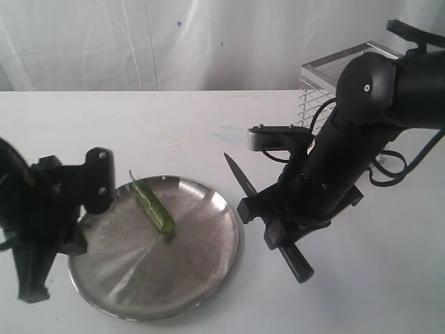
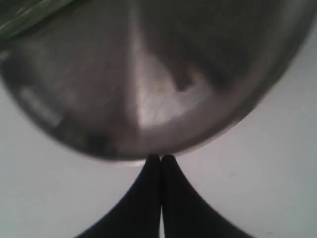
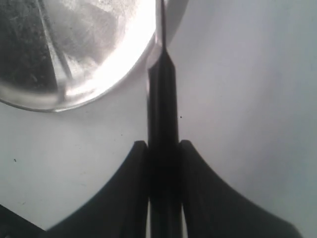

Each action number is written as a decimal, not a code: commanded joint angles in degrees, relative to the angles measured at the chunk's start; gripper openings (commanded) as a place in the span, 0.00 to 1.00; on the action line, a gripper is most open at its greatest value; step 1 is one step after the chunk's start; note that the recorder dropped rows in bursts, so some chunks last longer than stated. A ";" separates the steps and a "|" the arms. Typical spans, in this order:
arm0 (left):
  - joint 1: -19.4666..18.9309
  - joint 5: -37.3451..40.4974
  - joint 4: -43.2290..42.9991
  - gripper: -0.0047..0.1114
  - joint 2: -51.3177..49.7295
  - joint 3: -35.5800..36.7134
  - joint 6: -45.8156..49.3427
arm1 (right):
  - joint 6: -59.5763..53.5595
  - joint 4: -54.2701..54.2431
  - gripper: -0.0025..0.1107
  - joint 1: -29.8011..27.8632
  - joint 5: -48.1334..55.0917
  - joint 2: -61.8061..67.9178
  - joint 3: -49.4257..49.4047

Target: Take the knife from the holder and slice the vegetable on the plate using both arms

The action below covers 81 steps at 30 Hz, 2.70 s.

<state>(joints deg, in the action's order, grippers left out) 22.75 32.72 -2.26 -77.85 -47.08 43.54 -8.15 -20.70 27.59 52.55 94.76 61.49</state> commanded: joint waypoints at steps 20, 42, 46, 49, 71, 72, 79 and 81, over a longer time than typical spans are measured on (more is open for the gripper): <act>0.51 -13.58 17.95 0.60 -21.01 -14.03 65.29 | -2.25 -1.80 0.02 0.01 3.54 -0.66 -0.95; 0.17 -0.73 10.65 0.04 -31.74 -31.47 21.07 | -9.56 -12.65 0.02 0.01 3.77 -0.91 -0.95; 0.17 11.93 5.45 0.04 -31.63 -32.89 12.20 | -9.36 -12.53 0.02 0.01 2.08 -0.91 -0.95; 0.17 10.38 9.89 0.04 -31.63 -32.89 9.52 | -7.87 -12.32 0.02 0.01 2.08 -0.91 -0.95; 0.17 15.41 16.83 0.35 -34.83 -32.67 1.48 | -3.21 -11.47 0.02 0.01 2.52 -0.91 -0.95; 0.17 15.52 16.83 0.39 -34.83 -32.67 1.35 | -3.21 -11.47 0.02 0.01 2.52 -0.91 -0.95; 0.17 13.18 16.83 0.60 -33.33 -32.92 1.04 | -1.89 -11.47 0.02 0.01 3.60 -0.91 -0.95; 0.17 14.41 16.56 0.61 -32.03 -33.66 0.02 | -1.89 -11.47 0.02 0.01 3.73 -0.91 -0.95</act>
<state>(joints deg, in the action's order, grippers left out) 23.12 45.28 13.89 -112.30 -79.77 44.92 -10.32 -32.30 27.59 55.75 94.49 60.79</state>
